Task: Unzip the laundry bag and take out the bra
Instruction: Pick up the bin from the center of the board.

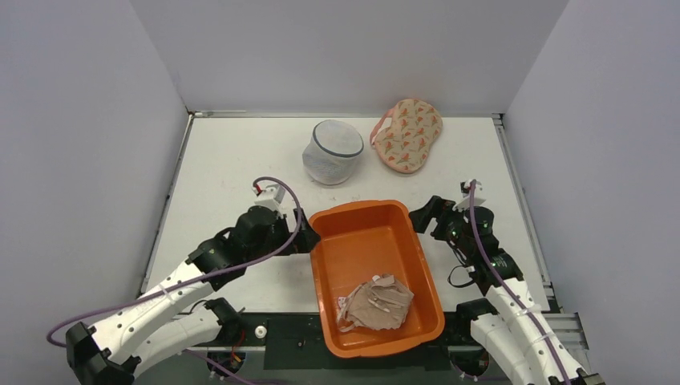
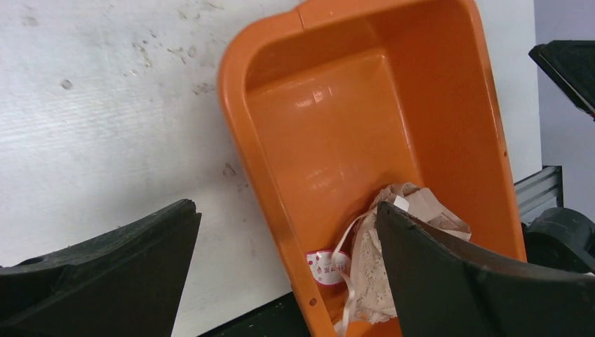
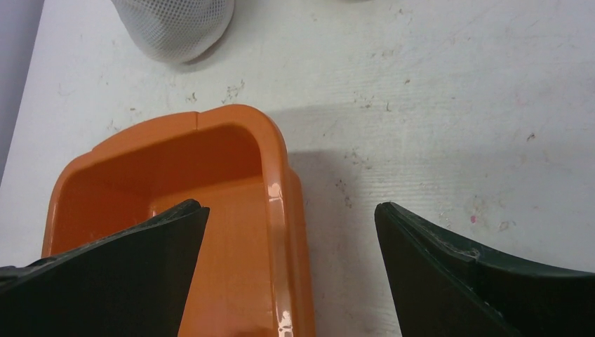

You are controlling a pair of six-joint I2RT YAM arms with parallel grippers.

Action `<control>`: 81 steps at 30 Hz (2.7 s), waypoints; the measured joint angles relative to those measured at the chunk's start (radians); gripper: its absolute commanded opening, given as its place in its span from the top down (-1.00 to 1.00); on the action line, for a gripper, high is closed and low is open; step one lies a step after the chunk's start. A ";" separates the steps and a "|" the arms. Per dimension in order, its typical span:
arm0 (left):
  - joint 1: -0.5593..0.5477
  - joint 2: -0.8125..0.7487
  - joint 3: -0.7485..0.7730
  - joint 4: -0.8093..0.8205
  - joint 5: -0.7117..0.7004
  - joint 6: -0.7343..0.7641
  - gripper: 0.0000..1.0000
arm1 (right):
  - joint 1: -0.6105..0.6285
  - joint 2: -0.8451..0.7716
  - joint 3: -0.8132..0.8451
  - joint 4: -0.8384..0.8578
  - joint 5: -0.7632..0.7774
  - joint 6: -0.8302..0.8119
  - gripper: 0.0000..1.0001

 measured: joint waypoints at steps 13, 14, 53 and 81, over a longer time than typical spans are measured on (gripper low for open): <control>-0.127 0.089 -0.023 0.025 -0.117 -0.124 -0.89 | 0.206 0.149 0.000 -0.017 0.030 0.020 -0.83; -0.127 0.107 -0.023 0.031 -0.113 -0.130 -0.89 | 0.230 0.163 0.000 -0.022 0.049 0.025 -0.82; -0.238 0.237 -0.091 0.127 -0.079 -0.227 1.00 | 0.359 0.165 0.021 -0.113 0.238 0.105 -0.79; 0.640 0.140 0.247 -0.314 0.012 0.068 1.00 | 0.359 0.036 0.246 -0.269 0.238 0.091 -0.79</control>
